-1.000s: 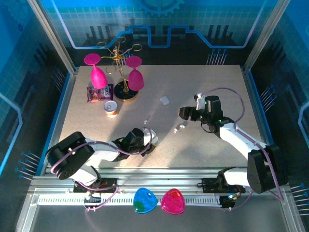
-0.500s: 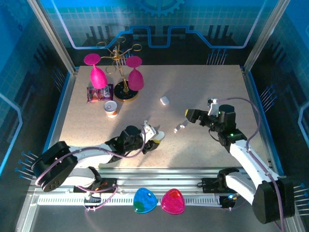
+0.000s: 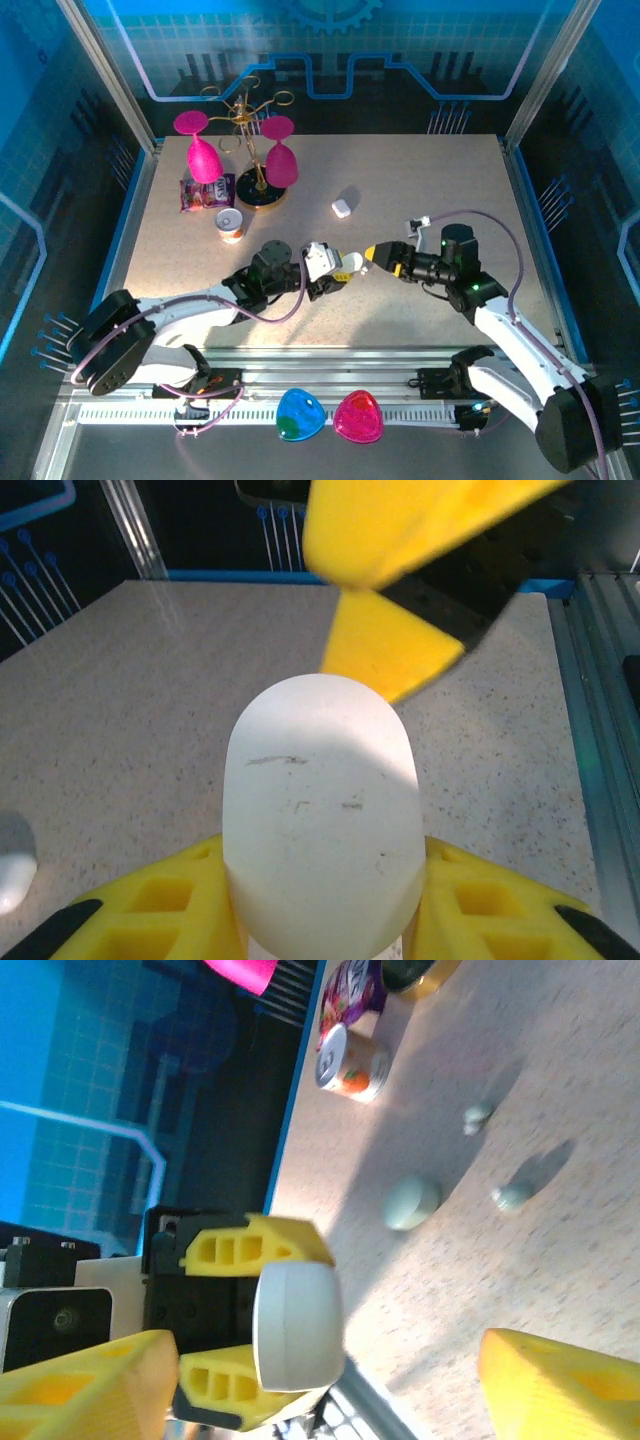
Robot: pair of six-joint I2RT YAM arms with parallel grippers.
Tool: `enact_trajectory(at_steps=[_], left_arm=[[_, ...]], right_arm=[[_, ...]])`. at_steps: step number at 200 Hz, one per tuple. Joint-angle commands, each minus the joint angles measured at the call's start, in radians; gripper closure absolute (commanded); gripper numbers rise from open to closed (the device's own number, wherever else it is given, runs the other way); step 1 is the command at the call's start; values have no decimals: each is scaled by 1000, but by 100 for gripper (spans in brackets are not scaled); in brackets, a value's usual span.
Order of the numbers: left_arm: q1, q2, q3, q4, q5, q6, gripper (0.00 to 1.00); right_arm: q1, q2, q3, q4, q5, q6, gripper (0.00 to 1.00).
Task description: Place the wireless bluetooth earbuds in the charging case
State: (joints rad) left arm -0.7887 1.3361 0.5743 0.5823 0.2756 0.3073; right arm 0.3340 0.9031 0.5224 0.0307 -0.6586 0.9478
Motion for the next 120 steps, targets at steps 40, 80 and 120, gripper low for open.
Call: enact_trajectory(at_steps=[40,80,120], left_arm=[[-6,43,73,43,74,51,65],[-6,20,51,57,77,48,62],[-5,9,-6,209,44,-5,36]], right_arm=[[58,20,-13,50,-5,97,57],[56,38,-12,90,-11,109,73],[46,31,-37,217,-36,210,75]])
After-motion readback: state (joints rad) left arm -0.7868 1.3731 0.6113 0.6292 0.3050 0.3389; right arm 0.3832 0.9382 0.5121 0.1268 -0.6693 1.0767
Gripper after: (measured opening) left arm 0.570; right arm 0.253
